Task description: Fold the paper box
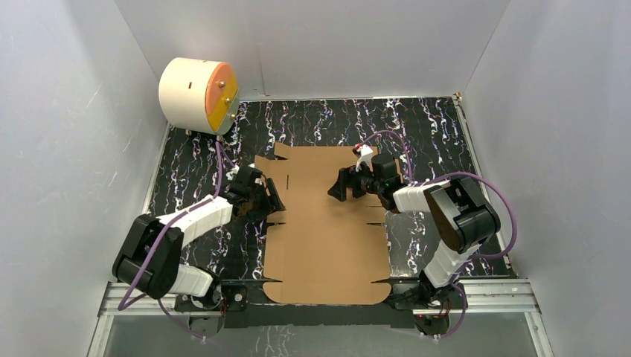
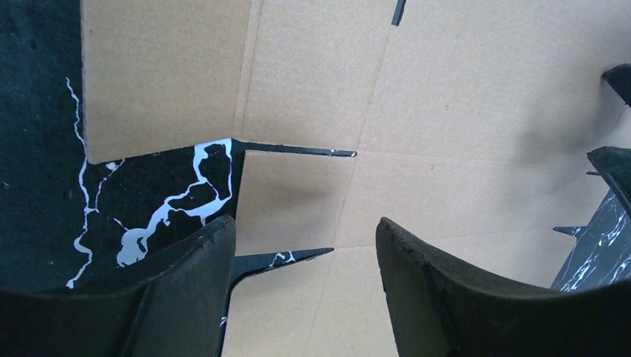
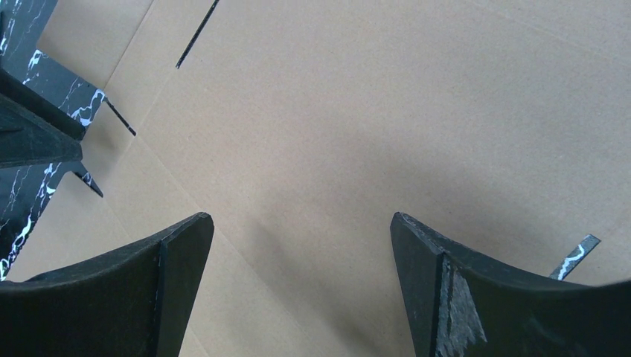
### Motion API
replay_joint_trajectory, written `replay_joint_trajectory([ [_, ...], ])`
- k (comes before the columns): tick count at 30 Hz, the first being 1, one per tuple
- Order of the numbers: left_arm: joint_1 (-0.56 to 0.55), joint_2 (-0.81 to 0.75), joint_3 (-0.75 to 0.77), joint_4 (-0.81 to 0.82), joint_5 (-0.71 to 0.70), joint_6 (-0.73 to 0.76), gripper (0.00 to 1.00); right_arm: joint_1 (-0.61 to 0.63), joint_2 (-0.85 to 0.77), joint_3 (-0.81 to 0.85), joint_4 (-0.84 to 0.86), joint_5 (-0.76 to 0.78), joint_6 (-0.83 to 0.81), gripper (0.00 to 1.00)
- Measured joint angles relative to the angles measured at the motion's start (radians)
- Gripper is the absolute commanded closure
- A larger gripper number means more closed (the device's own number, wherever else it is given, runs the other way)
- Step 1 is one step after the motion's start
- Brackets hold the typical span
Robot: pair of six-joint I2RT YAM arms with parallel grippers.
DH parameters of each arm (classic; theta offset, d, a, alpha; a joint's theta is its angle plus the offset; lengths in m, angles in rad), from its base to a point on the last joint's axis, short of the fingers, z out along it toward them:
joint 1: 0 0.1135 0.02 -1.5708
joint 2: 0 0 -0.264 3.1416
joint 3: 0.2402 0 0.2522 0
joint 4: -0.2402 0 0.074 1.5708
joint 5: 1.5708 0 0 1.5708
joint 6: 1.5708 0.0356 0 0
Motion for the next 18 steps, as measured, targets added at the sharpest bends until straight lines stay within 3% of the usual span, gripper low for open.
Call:
replay_joint_trajectory([
  [7,0.000,-0.017,0.001,-0.029,0.015,-0.002,0.46,-0.001,0.001,0.000,0.002,0.006,0.000,0.01],
  [18,0.000,-0.074,0.020,-0.053,0.025,-0.012,0.52,-0.001,0.002,0.000,0.004,0.015,-0.001,0.01],
])
